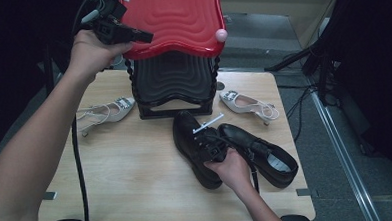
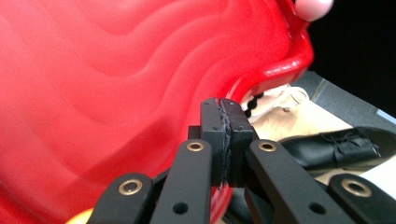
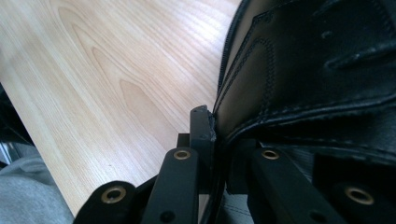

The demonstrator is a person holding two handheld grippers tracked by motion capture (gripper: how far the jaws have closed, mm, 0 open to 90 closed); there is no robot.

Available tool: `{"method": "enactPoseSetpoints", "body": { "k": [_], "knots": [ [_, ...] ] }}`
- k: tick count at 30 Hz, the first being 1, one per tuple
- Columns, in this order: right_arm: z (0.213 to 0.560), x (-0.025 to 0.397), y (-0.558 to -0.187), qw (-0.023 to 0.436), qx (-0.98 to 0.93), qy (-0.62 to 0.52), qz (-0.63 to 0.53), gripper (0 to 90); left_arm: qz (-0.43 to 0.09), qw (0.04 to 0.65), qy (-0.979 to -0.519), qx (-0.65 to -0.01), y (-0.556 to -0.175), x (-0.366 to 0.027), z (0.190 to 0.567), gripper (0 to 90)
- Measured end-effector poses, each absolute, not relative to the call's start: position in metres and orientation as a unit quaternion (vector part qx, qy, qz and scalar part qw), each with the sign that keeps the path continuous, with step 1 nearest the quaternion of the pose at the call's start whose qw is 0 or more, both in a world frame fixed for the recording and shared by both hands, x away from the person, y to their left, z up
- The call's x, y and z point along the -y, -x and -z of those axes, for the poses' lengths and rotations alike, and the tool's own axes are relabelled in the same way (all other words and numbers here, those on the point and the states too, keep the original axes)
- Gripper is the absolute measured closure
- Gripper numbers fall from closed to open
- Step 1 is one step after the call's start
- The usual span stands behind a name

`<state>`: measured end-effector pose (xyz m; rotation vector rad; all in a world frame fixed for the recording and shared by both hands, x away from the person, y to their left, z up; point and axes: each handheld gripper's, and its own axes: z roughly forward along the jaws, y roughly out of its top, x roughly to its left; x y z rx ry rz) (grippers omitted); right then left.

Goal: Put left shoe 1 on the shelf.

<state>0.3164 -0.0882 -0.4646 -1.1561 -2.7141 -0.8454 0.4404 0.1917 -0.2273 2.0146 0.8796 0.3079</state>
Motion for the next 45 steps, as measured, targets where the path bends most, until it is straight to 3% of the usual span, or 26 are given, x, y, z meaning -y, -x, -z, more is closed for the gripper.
{"method": "enactPoseSetpoints", "body": {
  "k": [11, 21, 37, 45],
  "knots": [
    [0.455, 0.115, -0.318, 0.033, 0.871, 0.383, 0.307, 86.4, -0.13, 0.431, -0.814, -0.367, -0.449, -0.183, 0.234, 89.3],
    [0.438, 0.129, -0.32, 0.065, 0.855, 0.381, 0.346, 86.5, -0.129, 0.426, -0.816, -0.369, -0.448, -0.182, 0.238, 89.8],
    [0.394, 0.121, -0.315, 0.062, 0.852, 0.352, 0.382, 86.4, -0.146, 0.422, -0.812, -0.375, -0.445, -0.18, 0.242, 90.0],
    [0.372, 0.106, -0.33, 0.038, 0.854, 0.339, 0.392, 86.3, -0.154, 0.43, -0.809, -0.37, -0.444, -0.181, 0.244, 90.0]
  ]
}}
